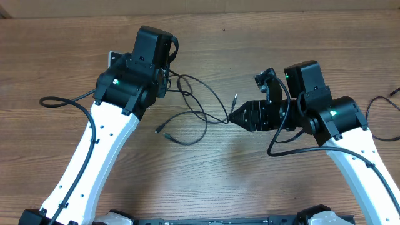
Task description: Untangle cables
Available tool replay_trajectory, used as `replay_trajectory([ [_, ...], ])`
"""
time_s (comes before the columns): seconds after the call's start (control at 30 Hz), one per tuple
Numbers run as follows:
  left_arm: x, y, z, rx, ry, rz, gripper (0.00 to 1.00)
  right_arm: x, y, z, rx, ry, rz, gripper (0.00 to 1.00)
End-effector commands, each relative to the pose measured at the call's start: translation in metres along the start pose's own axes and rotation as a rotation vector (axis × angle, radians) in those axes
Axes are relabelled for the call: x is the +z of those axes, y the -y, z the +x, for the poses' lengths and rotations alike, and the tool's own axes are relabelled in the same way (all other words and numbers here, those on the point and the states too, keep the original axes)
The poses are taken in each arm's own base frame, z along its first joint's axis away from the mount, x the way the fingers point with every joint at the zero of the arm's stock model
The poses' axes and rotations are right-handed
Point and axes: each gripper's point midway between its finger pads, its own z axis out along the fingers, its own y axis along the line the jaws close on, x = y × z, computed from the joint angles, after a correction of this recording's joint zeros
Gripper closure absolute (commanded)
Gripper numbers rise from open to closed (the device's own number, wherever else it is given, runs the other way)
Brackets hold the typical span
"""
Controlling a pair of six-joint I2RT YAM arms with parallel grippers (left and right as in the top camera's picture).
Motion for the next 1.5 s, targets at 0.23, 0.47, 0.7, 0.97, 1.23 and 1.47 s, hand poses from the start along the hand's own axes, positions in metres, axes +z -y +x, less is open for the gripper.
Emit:
replay_trajectory([
  [0.23,0.0,0.002,0.009,0.099,-0.055,0.002,0.96,-0.002,-0.007,-0.026,-0.157,0.099,-0.004,0.18],
  [0.47,-0.004,0.024,0.034,0.37,-0.178,0.121,0.96,0.011,-0.002,-0.042,-0.467,0.12,0.003,0.07],
  [0.7,-0.013,0.049,0.056,0.661,-0.251,0.286,0.96,0.042,-0.022,-0.043,-0.508,0.078,-0.135,0.07],
  [0.97,-0.04,0.057,0.094,1.141,-0.387,0.534,0.96,0.044,-0.003,-0.091,-0.503,0.233,0.049,0.96],
  [1.23,-0.042,0.031,0.101,1.406,-0.44,0.547,0.96,-0.055,-0.036,-0.174,-0.517,0.537,0.063,0.96],
  [1.47,-0.026,0.015,0.077,1.448,-0.356,0.387,0.96,-0.163,-0.016,-0.222,-0.449,0.789,0.172,0.96],
])
